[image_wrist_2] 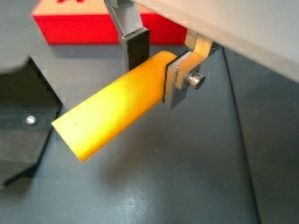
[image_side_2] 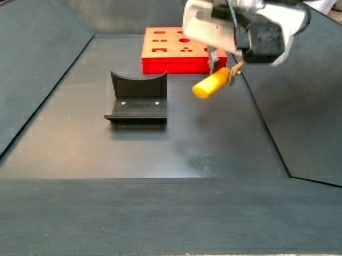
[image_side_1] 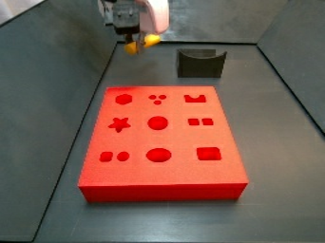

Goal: Pick up the oval object. Move up. Place the oval object on the fixture. Regrasp the oval object. Move to above the board. Insert the oval object.
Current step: Place the oval object on the fixture.

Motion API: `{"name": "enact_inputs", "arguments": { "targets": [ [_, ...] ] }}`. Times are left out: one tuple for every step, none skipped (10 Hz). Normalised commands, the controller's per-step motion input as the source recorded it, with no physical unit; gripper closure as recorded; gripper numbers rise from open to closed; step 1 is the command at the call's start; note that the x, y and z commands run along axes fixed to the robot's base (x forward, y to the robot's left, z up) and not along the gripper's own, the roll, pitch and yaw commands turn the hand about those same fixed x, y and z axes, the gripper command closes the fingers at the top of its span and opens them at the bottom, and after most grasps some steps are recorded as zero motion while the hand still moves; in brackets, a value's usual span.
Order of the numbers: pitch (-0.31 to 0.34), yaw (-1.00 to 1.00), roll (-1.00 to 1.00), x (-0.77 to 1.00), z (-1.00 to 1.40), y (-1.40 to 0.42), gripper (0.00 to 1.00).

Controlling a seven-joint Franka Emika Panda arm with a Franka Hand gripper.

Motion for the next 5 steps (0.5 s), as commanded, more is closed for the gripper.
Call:
{"name": "enact_inputs", "arguments": {
  "targets": [
    [0.024, 0.00, -0.01, -0.01, 1.00, -0.01, 1.00],
    [0.032, -0.01, -0.02, -0.01, 1.00, -0.01, 1.00],
    [0.032, -0.01, -0.03, -0.02, 1.00, -0.01, 1.00],
    [0.034, -0.01, -0.03, -0.02, 1.00, -0.01, 1.00],
    [0.037, -0.01, -0.04, -0.02, 1.00, -0.01, 1.00]
  ]
}}
